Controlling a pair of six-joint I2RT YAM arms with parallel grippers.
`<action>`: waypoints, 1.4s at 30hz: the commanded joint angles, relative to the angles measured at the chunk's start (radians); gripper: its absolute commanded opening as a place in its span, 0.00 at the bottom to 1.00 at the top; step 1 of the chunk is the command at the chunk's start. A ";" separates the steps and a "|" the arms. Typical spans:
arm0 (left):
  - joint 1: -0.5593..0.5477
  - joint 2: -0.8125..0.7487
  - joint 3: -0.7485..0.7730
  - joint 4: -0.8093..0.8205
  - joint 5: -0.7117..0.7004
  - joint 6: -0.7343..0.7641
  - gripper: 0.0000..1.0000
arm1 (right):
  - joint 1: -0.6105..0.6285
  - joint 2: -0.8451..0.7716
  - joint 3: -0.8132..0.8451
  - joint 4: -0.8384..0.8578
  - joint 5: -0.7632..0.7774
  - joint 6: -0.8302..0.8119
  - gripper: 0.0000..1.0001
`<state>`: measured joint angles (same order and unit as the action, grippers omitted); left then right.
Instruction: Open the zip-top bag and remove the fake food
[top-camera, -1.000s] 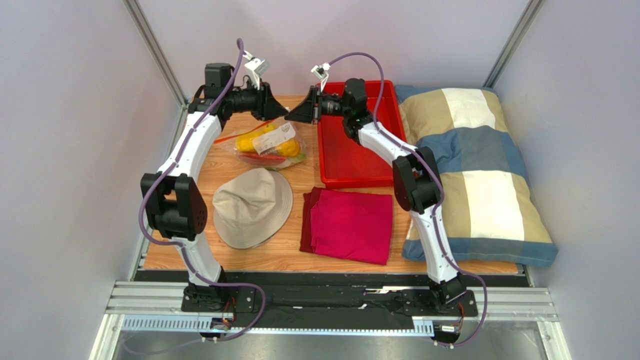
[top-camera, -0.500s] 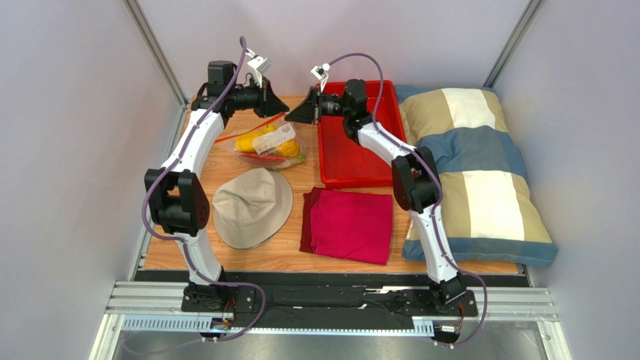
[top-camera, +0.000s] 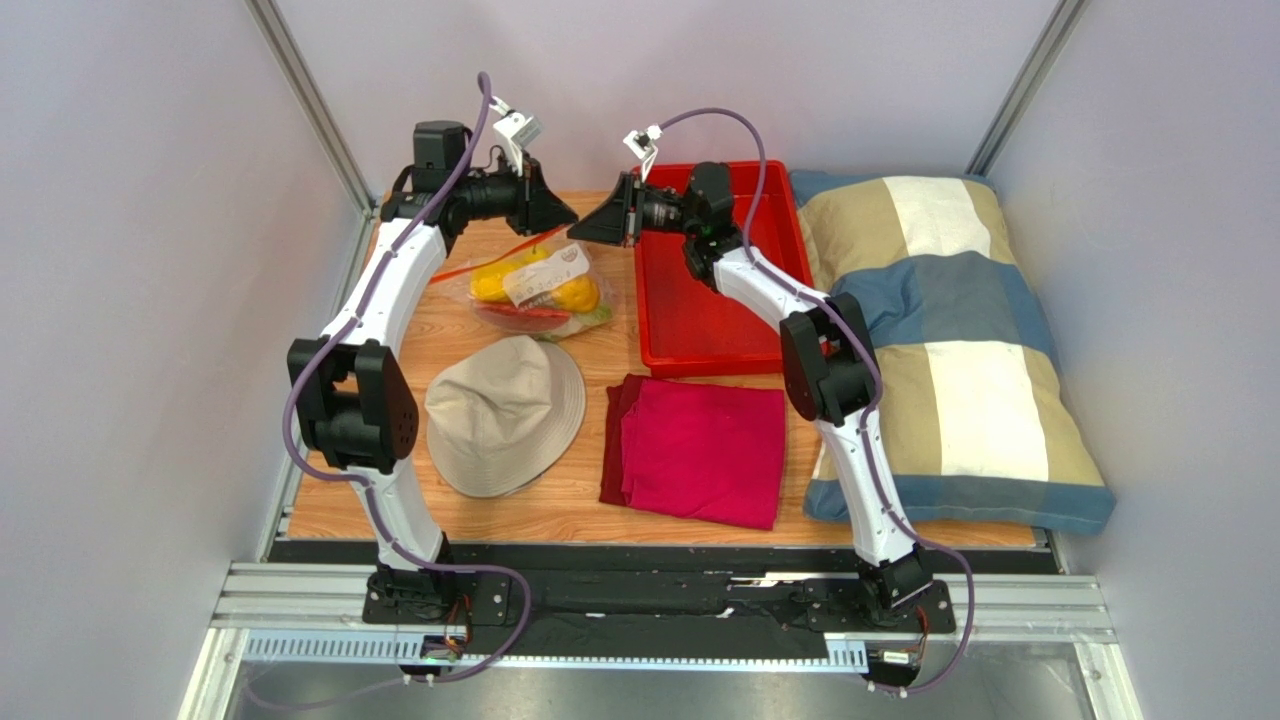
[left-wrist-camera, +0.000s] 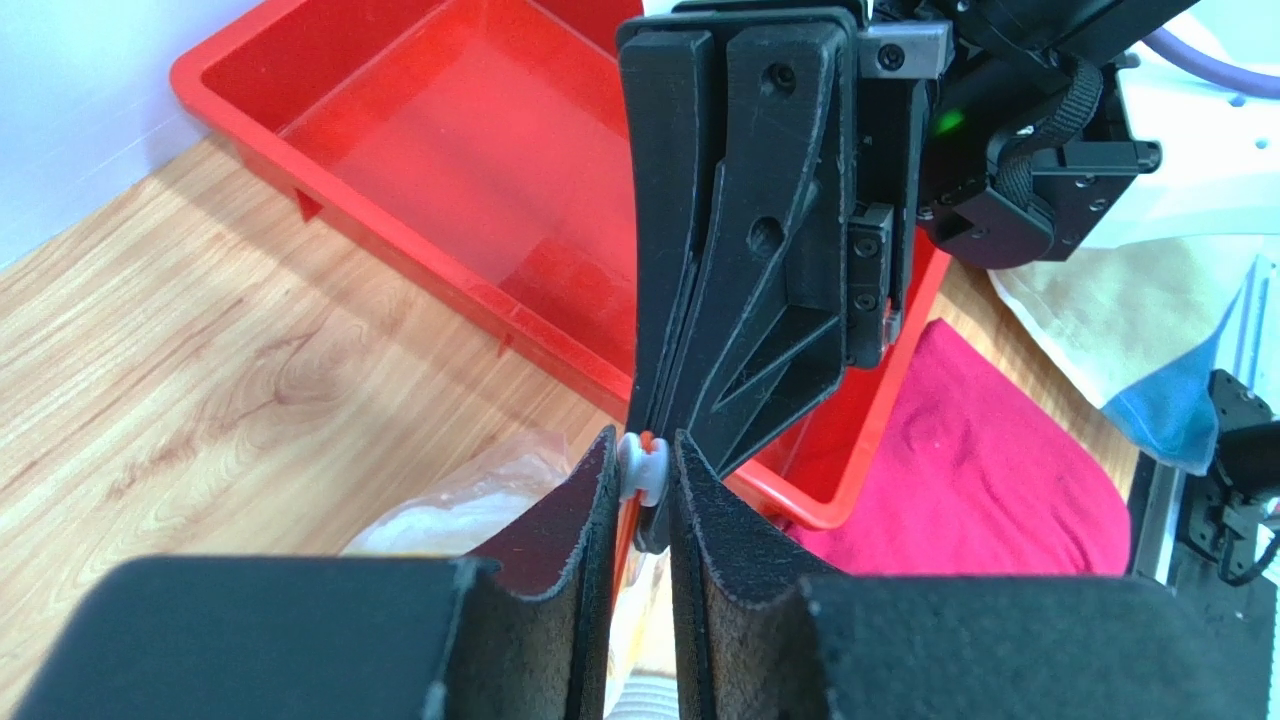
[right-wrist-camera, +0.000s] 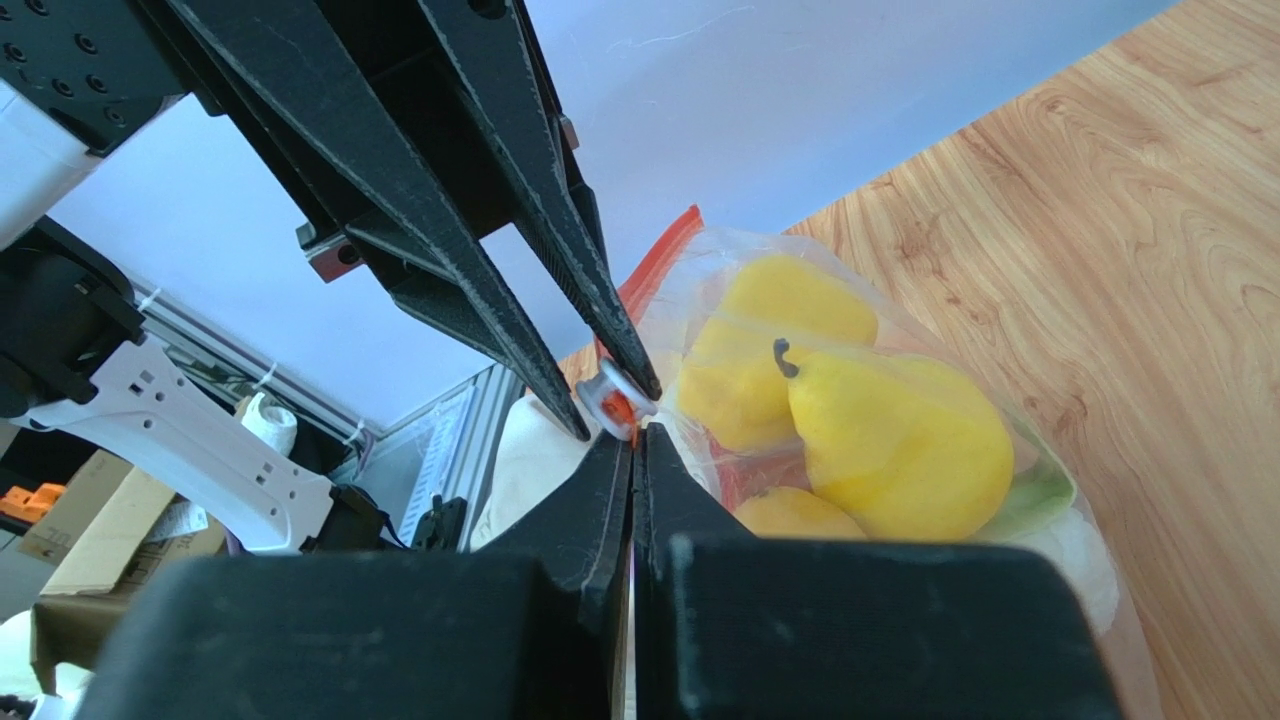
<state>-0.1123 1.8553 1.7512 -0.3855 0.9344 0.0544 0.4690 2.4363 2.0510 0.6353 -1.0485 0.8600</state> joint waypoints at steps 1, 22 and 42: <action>-0.004 -0.005 -0.004 -0.006 0.076 0.004 0.22 | 0.003 0.003 0.044 0.098 0.022 0.036 0.00; -0.004 0.002 -0.022 -0.026 0.107 0.018 0.26 | -0.001 0.017 0.058 0.124 0.031 0.065 0.00; 0.005 -0.054 -0.104 -0.124 -0.043 0.051 0.00 | -0.015 -0.063 -0.092 0.115 0.310 0.088 0.00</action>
<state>-0.1020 1.8465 1.6920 -0.3920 0.8871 0.0856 0.4778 2.4504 1.9949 0.6788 -0.9455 0.9283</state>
